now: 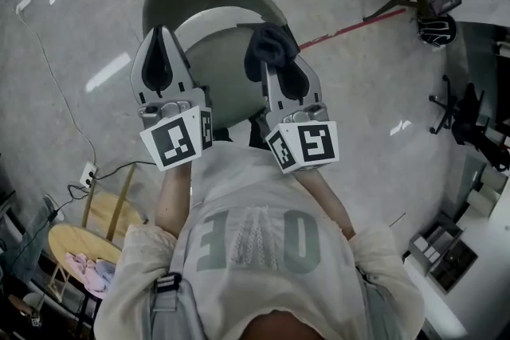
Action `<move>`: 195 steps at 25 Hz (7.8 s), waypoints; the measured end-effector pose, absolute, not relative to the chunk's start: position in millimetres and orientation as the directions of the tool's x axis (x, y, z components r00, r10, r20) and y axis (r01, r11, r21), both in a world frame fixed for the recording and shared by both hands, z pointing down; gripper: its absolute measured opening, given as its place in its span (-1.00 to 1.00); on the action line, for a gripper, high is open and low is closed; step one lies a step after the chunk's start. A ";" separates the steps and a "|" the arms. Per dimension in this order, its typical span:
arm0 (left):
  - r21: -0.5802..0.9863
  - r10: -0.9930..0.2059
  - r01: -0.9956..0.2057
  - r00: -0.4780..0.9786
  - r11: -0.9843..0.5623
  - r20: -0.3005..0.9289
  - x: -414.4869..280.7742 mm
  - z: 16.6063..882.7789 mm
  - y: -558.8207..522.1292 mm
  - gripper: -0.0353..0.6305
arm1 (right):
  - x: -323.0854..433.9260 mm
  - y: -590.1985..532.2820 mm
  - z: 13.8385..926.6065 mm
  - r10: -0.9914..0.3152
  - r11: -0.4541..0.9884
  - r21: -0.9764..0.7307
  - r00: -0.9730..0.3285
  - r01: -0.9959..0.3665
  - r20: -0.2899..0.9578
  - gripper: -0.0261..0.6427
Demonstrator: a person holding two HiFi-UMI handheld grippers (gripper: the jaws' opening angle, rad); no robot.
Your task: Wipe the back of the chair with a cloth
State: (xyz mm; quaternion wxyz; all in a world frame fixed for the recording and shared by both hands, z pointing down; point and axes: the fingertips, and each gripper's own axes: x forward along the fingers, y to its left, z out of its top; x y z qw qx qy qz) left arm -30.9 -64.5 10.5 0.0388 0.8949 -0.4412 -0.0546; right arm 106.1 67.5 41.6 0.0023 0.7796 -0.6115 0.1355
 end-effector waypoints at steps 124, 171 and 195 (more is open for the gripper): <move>0.078 -0.956 -0.968 0.249 -0.240 0.157 -126.4 292.4 -91.3 -0.85 | 20.3 -182.1 321.8 -0.926 0.190 -0.213 -0.247 -0.958 0.286 -0.75; 0.074 -0.967 -0.971 0.234 -0.227 0.105 -115.3 295.3 -74.1 -0.85 | -18.5 -120.3 313.3 -0.840 0.485 -0.158 -0.509 -0.860 0.190 -0.75; 0.153 -0.986 -0.986 -0.039 0.064 0.162 -190.0 323.3 -14.2 -0.85 | -163.6 -67.8 368.2 -0.494 0.828 -0.165 -0.836 -0.536 0.240 -0.75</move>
